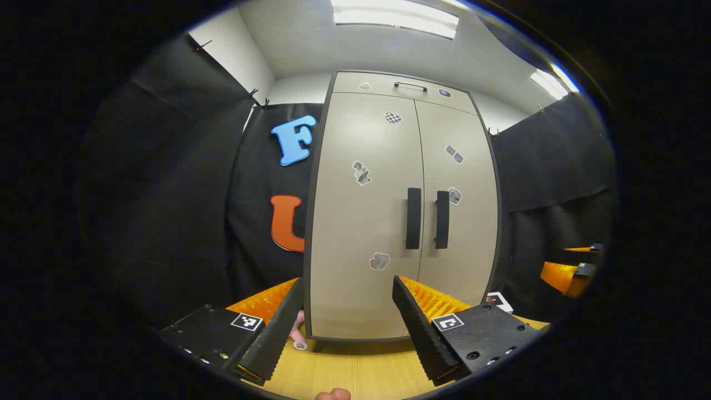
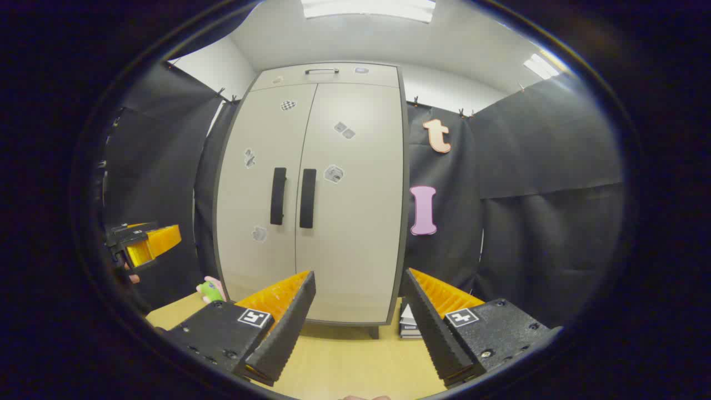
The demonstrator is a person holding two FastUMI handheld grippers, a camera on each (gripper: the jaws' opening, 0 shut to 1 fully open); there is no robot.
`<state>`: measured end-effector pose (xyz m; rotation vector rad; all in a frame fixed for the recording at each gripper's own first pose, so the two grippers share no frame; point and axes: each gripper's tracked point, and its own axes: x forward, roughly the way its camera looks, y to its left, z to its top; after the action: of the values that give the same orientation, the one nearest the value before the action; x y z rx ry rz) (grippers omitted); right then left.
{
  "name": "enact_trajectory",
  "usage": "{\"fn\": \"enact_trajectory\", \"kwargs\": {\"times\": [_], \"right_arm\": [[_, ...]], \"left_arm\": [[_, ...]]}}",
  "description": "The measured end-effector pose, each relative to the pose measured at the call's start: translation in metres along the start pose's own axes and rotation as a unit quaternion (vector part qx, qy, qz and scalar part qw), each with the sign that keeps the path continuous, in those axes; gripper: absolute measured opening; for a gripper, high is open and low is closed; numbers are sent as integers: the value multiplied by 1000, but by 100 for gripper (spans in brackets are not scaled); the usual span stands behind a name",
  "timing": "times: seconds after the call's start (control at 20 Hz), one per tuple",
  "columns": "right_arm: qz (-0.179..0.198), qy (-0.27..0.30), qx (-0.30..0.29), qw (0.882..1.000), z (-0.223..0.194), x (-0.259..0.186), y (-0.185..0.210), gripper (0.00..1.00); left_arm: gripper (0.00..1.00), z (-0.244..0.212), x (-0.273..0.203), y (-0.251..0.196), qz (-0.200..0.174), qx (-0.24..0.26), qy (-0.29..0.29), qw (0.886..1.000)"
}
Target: Open the right door of the double-door shoe cabinet with the right hand, and open the left door with the left hand.
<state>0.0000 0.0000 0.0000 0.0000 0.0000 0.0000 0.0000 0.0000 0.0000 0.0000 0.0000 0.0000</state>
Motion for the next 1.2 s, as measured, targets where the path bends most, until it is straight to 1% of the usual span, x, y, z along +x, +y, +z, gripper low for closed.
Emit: {"fn": "enact_trajectory", "kwargs": {"times": [0.05, 0.25, 0.3, 0.35, 0.4, 0.55, 0.9, 1.0, 1.05, 1.1, 1.2], "right_arm": [[5, 5, 0, 1000, -2, 1, 2, 99], [3, 23, -5, 1000, -8, 2, -3, 99], [7, 23, -2, 1000, -7, 3, -2, 99], [10, 22, 3, 1000, -7, 3, 0, 97], [11, 22, 7, 1000, -7, 3, 1, 99], [13, 29, 15, 999, -11, 1, 4, 99], [8, 39, 23, 999, -18, -3, 6, 99], [7, 32, 26, 999, -15, -2, 6, 100], [6, 29, 26, 999, -12, -1, 6, 97], [5, 26, 24, 999, -11, -2, 6, 99], [4, 20, 20, 1000, -5, 1, 7, 99]], "left_arm": [[95, -2, -1, 0, -1, -3, 5, 1000], [95, -7, -4, 1, 16, 21, 16, 1000], [95, -5, -4, -3, 12, 20, 14, 1000], [95, -4, -3, -6, 9, 14, 11, 1000], [95, -3, -3, -9, 5, 6, 10, 1000], [95, -8, -4, -11, -1, -1, 13, 1000], [95, -3, 2, -12, -10, 12, 10, 1000], [95, -1, 4, -14, -12, 17, 5, 1000], [95, 0, 5, -15, -13, 18, 4, 1000], [95, -1, 5, -17, -16, 19, 4, 1000], [95, -1, 6, -19, -20, 21, 7, 1000]]}}
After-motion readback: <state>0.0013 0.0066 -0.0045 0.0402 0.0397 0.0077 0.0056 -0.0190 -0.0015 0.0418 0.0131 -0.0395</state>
